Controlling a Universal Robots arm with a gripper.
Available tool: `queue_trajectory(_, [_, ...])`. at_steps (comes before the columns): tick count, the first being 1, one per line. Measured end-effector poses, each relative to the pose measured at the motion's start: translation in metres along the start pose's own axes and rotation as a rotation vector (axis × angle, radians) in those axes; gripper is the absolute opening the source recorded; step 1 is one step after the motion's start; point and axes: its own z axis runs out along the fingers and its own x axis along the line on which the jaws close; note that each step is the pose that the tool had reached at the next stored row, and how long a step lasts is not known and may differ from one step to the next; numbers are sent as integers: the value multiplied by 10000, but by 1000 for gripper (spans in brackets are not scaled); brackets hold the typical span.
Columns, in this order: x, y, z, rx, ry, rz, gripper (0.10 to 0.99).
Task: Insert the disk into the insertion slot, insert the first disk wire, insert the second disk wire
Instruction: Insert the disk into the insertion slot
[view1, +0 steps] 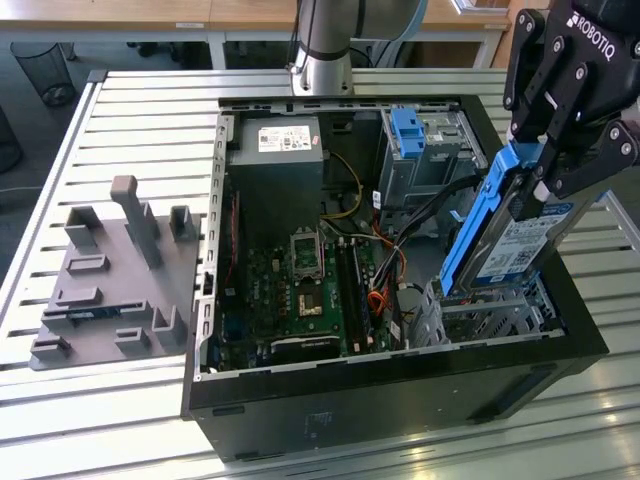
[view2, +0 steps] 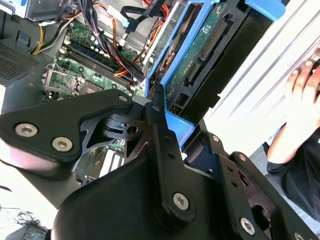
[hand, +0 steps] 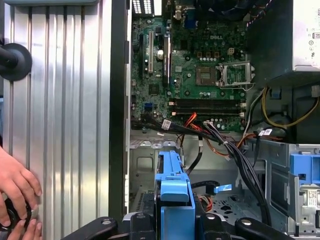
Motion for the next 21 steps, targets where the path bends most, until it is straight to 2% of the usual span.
queue_trajectory(21, [-21, 23, 108, 0, 0, 1, 365])
